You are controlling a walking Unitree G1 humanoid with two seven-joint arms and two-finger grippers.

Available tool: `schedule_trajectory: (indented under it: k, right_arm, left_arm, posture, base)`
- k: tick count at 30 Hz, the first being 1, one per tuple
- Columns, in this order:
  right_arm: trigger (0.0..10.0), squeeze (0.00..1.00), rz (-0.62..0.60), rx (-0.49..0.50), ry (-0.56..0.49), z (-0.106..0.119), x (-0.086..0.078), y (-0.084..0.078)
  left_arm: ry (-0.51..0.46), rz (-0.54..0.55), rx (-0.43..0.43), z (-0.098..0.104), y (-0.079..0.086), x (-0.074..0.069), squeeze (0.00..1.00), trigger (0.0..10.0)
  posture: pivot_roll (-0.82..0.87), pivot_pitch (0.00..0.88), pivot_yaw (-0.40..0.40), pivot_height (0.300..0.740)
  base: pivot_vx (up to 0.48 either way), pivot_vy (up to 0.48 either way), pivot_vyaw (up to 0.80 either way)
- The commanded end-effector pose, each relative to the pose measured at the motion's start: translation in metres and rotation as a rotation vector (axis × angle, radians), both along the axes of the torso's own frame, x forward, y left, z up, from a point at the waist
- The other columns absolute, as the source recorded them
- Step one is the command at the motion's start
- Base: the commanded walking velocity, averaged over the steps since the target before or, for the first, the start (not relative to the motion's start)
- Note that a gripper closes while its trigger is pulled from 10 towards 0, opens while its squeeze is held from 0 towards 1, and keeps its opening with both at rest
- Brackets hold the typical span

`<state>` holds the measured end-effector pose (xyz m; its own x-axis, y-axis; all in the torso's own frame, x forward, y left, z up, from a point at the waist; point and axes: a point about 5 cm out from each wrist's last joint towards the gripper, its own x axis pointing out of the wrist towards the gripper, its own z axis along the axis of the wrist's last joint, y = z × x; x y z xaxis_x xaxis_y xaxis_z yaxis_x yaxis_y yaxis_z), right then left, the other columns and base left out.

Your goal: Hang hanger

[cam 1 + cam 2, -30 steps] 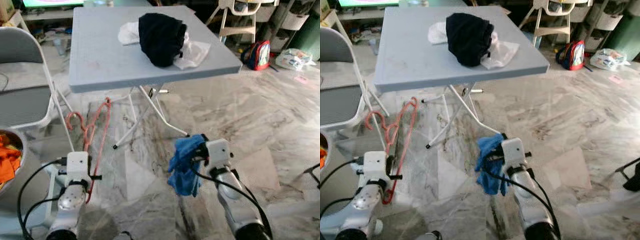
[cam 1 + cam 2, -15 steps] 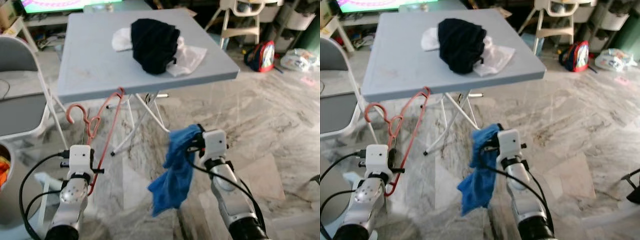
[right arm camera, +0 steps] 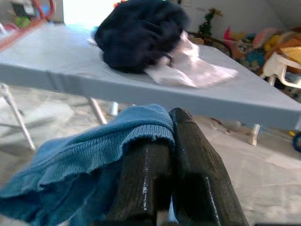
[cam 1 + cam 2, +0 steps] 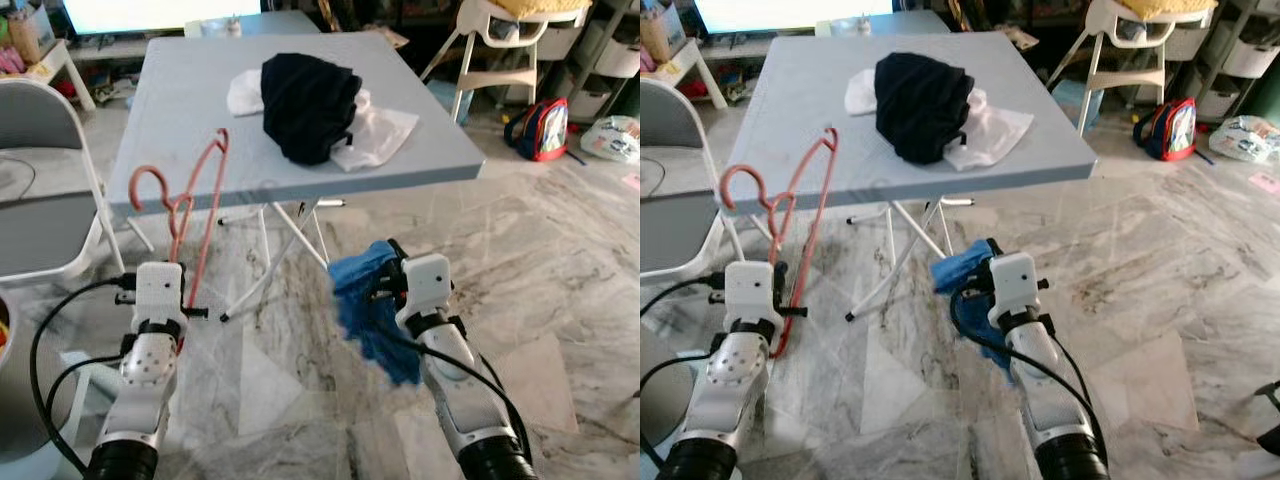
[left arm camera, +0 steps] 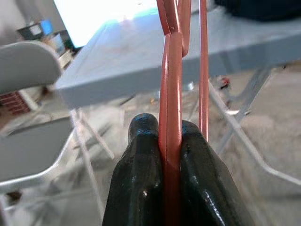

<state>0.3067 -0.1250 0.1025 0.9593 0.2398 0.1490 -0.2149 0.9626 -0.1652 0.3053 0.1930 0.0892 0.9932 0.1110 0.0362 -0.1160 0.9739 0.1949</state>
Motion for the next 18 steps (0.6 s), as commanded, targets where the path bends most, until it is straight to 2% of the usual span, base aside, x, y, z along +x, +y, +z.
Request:
schedule_trajectory:
  k: [1, 10, 18]
  right_arm:
    - [10.0, 0.00, 0.015, 0.016, -0.034, 0.0099, 0.0021, 0.0045]
    - [10.0, 0.00, 0.034, 0.013, -0.037, 0.0125, 0.0018, 0.0073]
    - [10.0, 0.00, 0.028, 0.011, -0.028, 0.0116, 0.0005, 0.0063]
  left_arm:
    - [-0.010, 0.018, 0.020, 0.0034, 0.0061, -0.0015, 0.00, 10.0]
    - [0.009, 0.042, -0.001, 0.0008, 0.0086, -0.0023, 0.00, 10.0]
    - [0.025, 0.040, -0.012, -0.0008, 0.0063, -0.0015, 0.00, 10.0]
  posture:
    - [0.13, 0.111, -0.039, 0.740]
    - [0.13, 0.113, -0.039, 0.740]
    - [0.12, 0.115, -0.038, 0.740]
  base:
    - [0.356, 0.000, 0.00]
    - [0.363, 0.000, 0.40]
    - [0.391, 0.000, 0.00]
